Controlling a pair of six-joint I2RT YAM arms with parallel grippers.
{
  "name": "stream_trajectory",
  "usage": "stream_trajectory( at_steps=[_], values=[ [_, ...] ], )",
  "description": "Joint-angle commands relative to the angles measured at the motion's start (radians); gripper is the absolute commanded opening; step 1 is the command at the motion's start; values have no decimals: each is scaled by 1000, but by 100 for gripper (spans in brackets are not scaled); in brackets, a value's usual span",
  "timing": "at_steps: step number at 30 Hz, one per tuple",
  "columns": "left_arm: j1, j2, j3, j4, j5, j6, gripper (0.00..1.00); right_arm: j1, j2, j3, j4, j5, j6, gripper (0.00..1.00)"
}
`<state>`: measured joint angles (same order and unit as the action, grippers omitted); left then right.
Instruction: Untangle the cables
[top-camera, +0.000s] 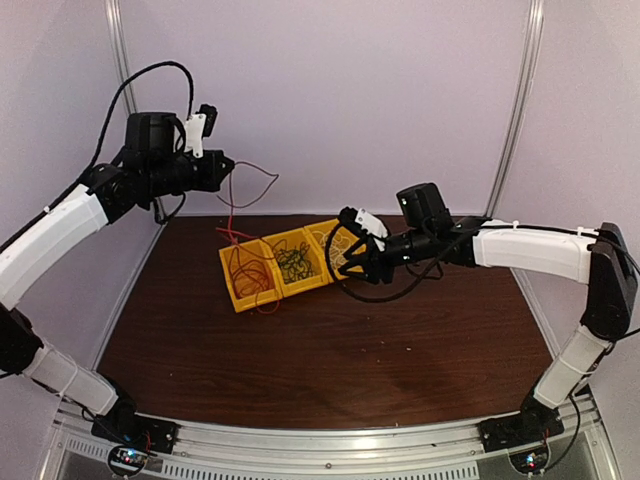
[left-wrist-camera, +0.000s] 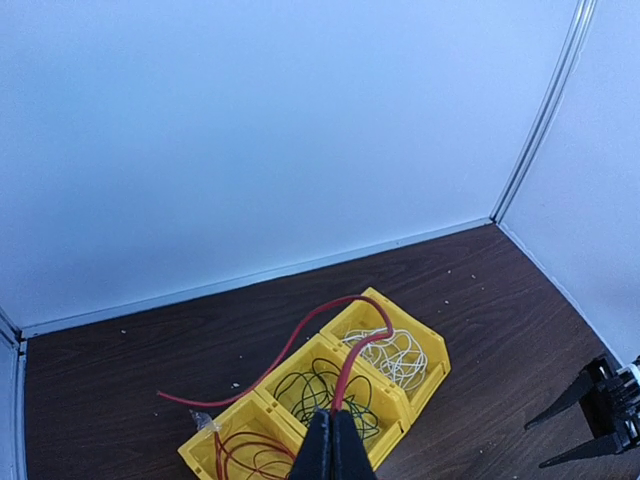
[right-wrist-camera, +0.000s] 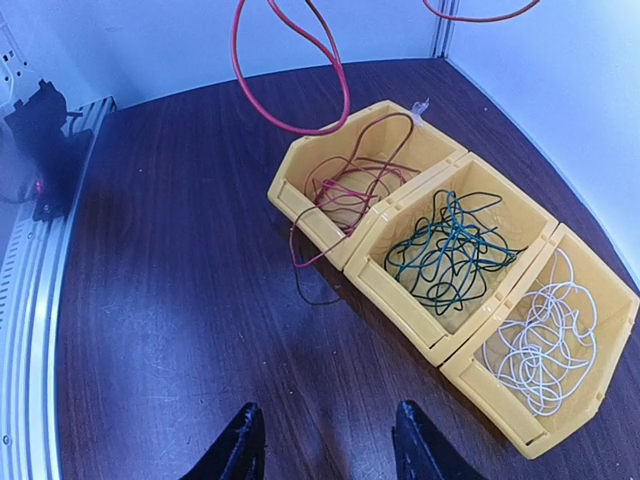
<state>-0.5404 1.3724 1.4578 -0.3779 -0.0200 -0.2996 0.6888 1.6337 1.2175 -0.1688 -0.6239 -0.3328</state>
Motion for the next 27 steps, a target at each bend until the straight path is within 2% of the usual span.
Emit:
stream_trajectory(
  at_steps=[1, 14, 20, 27],
  values=[
    [2, 53, 28, -88, 55, 25, 0, -6, 5, -5, 5, -32, 13, 45],
    [59, 117, -50, -100, 148, 0, 0, -17, 20, -23, 8, -38, 9, 46],
    [137, 182, -78, -27, 202, 16, 0, -26, 24, -24, 6, -44, 9, 46],
    [183, 300, -31, 52, 236, 18, 0, -39, 35, -30, 7, -51, 10, 46]
  ],
)
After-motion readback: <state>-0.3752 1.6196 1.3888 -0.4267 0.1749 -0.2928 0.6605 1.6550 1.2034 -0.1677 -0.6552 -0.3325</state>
